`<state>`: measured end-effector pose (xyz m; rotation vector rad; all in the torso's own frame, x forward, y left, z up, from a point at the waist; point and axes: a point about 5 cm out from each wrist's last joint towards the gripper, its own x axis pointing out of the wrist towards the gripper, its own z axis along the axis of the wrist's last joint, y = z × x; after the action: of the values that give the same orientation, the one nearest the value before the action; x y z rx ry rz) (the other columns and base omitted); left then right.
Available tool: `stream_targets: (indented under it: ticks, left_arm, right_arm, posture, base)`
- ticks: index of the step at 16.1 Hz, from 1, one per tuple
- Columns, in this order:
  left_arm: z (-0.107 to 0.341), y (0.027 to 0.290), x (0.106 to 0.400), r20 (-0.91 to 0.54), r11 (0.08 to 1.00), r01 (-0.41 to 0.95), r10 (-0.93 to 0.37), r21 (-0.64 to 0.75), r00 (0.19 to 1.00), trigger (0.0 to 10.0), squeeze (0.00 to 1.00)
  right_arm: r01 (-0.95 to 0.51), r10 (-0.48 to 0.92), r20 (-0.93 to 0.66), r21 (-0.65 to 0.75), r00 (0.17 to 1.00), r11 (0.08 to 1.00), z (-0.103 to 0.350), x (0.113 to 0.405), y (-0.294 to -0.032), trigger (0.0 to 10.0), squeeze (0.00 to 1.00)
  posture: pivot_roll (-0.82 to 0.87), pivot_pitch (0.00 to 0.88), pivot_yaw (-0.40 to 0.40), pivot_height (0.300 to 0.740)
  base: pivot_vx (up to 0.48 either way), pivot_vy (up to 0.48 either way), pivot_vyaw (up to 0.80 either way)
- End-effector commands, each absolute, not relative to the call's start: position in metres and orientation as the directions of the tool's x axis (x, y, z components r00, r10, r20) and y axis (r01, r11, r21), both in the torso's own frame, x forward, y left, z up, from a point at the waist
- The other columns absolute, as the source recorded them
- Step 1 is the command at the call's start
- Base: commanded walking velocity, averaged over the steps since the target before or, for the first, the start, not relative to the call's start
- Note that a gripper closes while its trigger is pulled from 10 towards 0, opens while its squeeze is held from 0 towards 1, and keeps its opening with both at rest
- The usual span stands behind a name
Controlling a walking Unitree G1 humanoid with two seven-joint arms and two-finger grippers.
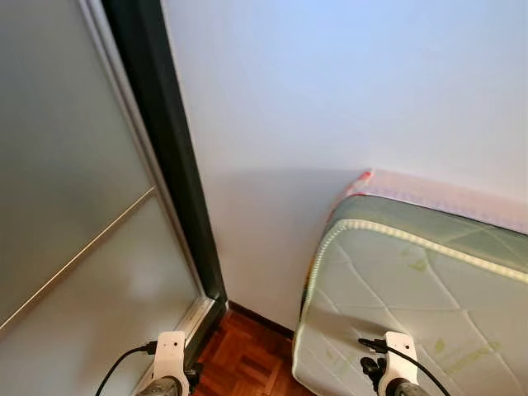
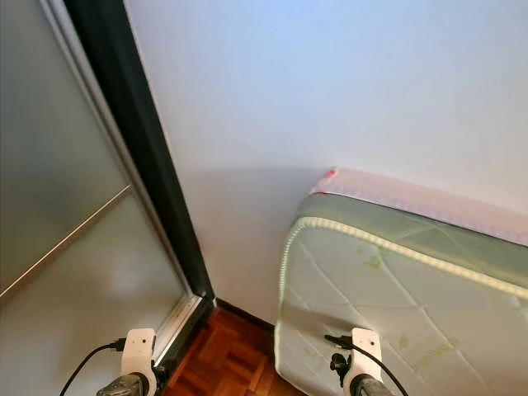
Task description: Clean up the room
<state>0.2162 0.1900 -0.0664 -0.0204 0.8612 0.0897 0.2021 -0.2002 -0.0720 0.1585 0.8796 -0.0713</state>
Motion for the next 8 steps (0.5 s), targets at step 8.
stream_targets:
  ticks: [8]
  left_arm:
    - [-0.0679, 0.1923, 0.2134, -0.769, 0.994, -0.104, 0.083, 0.022, 0.634, 10.0, 0.00]
  right_arm:
    - [0.125, 0.008, -0.783, 0.109, 0.622, 0.986, -0.0726, 0.2016, -0.1999, 10.0, 0.00]
  posture:
    - [-0.12, 0.000, 0.016, 0.740]
  base:
    - [0.000, 0.000, -0.77]
